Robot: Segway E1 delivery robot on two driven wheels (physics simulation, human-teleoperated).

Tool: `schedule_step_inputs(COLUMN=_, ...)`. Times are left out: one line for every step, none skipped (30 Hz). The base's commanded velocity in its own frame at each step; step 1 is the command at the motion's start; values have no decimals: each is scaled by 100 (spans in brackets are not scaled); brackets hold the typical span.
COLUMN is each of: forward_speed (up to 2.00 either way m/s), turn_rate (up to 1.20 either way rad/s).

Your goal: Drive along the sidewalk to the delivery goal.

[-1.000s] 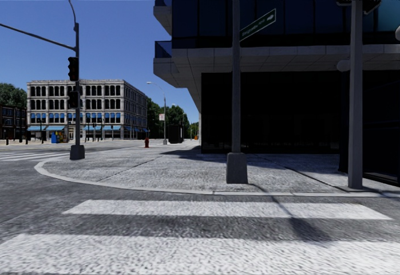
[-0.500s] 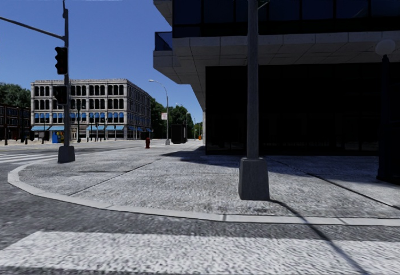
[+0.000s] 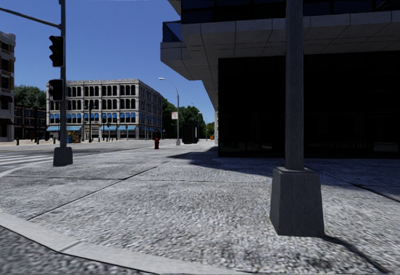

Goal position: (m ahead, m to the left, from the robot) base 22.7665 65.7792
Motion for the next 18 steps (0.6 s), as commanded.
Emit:
schedule_step_inputs(forward_speed=193, turn_rate=83)
schedule_step_inputs(forward_speed=195, turn_rate=106)
schedule_step_inputs(forward_speed=195, turn_rate=106)
schedule_step_inputs(forward_speed=200, turn_rate=98)
schedule_step_inputs(forward_speed=200, turn_rate=98)
schedule_step_inputs(forward_speed=200, turn_rate=15)
schedule_step_inputs(forward_speed=200, turn_rate=2)
schedule_step_inputs(forward_speed=200, turn_rate=0)
schedule_step_inputs(forward_speed=200, turn_rate=0)
schedule_step_inputs(forward_speed=200, turn_rate=0)
schedule_step_inputs(forward_speed=200, turn_rate=0)
schedule_step_inputs(forward_speed=200, turn_rate=0)
schedule_step_inputs(forward_speed=200, turn_rate=0)
schedule_step_inputs(forward_speed=200, turn_rate=0)
schedule_step_inputs(forward_speed=200, turn_rate=0)
schedule_step_inputs(forward_speed=200, turn_rate=0)
schedule_step_inputs(forward_speed=200, turn_rate=0)
schedule_step_inputs(forward_speed=200, turn_rate=0)
